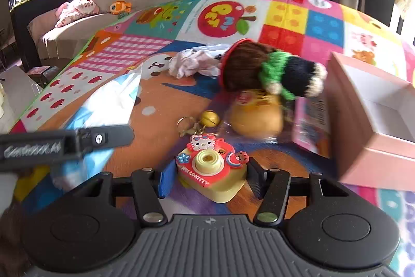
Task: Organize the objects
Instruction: 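Carry the blue packet into the pink box while the right gripper grasps the yellow toy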
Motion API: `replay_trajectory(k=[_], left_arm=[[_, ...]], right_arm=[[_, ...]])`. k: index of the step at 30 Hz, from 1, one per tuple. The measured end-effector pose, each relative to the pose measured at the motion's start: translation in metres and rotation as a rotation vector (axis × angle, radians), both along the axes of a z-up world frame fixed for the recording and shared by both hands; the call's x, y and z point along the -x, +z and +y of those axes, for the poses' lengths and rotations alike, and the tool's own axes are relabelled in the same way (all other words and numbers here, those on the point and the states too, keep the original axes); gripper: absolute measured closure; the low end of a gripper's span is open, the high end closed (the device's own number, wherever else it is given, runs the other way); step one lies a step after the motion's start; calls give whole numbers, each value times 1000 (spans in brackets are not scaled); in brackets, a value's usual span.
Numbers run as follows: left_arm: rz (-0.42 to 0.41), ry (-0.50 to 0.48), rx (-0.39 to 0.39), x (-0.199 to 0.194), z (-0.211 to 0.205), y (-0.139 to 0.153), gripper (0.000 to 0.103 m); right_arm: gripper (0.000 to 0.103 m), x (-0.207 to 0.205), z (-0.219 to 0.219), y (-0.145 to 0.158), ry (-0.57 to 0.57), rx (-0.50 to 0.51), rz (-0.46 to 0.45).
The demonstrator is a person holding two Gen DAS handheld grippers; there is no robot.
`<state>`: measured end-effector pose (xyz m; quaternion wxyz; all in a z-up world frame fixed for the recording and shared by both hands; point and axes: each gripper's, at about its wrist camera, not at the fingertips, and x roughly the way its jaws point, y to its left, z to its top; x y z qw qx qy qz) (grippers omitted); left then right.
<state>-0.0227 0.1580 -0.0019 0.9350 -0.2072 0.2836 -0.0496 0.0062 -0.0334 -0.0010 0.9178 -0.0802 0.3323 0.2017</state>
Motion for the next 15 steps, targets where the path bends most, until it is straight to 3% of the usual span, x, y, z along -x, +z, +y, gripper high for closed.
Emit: replay_trajectory(k=[8, 9, 10, 15], left_arm=[[42, 15, -146, 4, -27, 11, 46], [44, -11, -135, 5, -33, 16, 46], [36, -48, -114, 5, -42, 25, 46], [-72, -241, -128, -24, -123, 99, 46]], right_arm=[[47, 78, -97, 46, -51, -58, -102], [50, 86, -111, 52, -69, -66, -129], [60, 94, -125, 57, -89, -77, -154], [74, 106, -182, 67, -184, -158, -239]])
